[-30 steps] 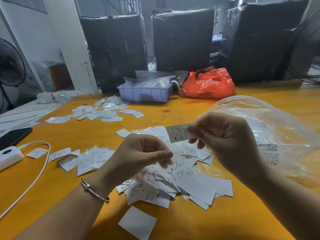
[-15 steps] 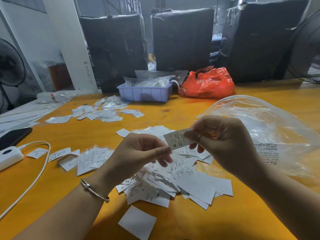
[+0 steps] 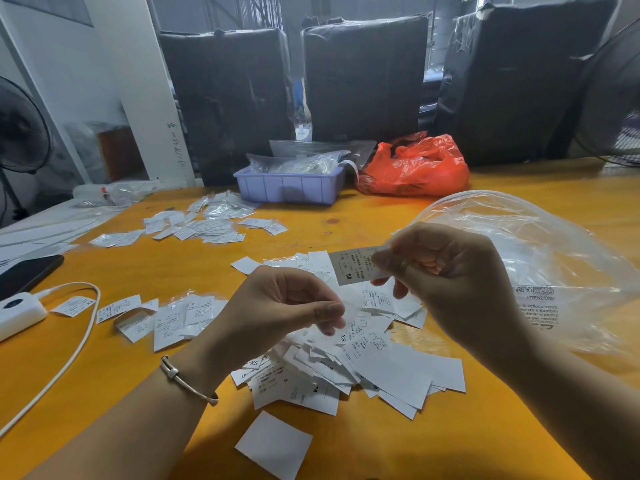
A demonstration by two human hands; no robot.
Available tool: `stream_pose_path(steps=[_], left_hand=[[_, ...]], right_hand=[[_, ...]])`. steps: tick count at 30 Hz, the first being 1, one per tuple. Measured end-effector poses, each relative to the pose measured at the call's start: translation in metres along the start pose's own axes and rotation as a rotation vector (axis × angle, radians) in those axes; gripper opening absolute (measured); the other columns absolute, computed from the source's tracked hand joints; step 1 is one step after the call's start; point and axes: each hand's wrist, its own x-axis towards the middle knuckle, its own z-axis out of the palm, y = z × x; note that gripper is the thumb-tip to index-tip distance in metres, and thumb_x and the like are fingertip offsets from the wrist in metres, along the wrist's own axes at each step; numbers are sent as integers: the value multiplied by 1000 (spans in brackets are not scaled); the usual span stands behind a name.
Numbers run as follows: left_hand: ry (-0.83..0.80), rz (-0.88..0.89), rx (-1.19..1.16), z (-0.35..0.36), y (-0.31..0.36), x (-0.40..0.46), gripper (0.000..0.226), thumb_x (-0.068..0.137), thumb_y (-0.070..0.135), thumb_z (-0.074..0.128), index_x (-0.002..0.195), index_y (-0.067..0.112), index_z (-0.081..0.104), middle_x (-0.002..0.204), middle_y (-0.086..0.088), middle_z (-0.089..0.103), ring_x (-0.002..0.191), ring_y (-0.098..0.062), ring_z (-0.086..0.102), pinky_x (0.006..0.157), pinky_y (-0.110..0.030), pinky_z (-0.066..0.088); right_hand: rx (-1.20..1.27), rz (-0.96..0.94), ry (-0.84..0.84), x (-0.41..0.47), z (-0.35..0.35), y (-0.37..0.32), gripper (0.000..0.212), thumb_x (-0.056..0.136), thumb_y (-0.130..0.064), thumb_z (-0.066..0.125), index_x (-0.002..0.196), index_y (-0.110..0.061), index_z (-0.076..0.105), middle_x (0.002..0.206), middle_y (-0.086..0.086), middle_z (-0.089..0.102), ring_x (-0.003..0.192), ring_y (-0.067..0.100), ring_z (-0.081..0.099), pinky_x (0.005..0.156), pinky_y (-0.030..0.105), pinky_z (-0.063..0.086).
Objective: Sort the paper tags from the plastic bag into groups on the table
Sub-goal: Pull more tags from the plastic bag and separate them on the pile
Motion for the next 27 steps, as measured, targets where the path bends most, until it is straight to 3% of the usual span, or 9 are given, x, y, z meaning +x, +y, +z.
stream_pose_path(steps=[27], left_hand=[[-28, -14, 12, 0, 0, 0, 9, 78, 19, 75, 84, 13, 78, 79, -6, 77, 72, -21, 73, 70, -23, 57]], right_hand=[[-62, -10, 11, 0, 0, 0, 17, 83, -19, 69, 76, -4, 69, 71, -8, 73, 50, 8, 61, 51, 13, 47]])
